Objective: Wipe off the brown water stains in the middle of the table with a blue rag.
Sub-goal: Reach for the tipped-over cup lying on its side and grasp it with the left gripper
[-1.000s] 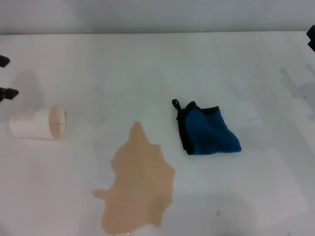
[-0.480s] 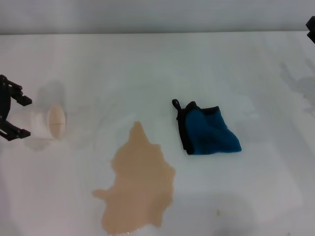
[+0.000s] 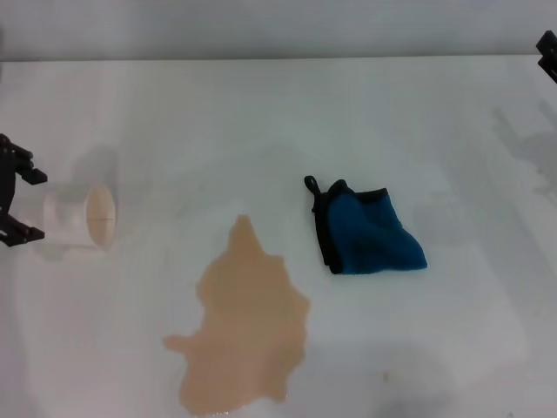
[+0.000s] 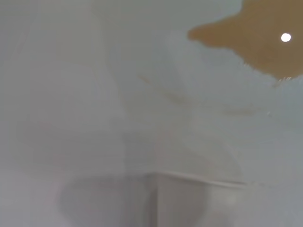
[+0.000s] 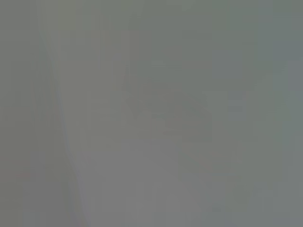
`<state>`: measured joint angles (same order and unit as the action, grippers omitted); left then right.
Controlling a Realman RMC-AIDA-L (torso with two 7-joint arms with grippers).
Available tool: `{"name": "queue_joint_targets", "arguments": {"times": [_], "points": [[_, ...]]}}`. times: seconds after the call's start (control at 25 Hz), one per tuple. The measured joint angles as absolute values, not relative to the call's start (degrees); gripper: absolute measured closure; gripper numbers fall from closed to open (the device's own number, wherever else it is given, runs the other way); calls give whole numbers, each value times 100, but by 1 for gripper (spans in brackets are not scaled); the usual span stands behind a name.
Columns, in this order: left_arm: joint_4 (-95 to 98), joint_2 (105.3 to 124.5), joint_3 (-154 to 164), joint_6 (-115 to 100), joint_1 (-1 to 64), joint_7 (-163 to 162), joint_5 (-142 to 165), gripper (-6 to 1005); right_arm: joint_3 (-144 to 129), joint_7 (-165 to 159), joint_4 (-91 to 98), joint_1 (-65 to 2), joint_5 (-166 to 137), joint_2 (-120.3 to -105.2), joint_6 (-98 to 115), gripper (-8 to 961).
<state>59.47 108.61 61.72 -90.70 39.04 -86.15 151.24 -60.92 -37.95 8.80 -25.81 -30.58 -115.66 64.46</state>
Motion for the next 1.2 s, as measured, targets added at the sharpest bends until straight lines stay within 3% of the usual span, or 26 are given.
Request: {"name": "queue_joint_targets", "arguments": {"times": [0.32,1.2], "points": [[5886,11057,6228,-8765,3958,-8438,15317,178,-6100,-3784,888,-2598,-3058,-11575,6438,84],[5656,11329,6460,-8359,3935,-8247,15551,177,-6090,-3796,887,-2576,-3059,-11566,6405,85]]}}
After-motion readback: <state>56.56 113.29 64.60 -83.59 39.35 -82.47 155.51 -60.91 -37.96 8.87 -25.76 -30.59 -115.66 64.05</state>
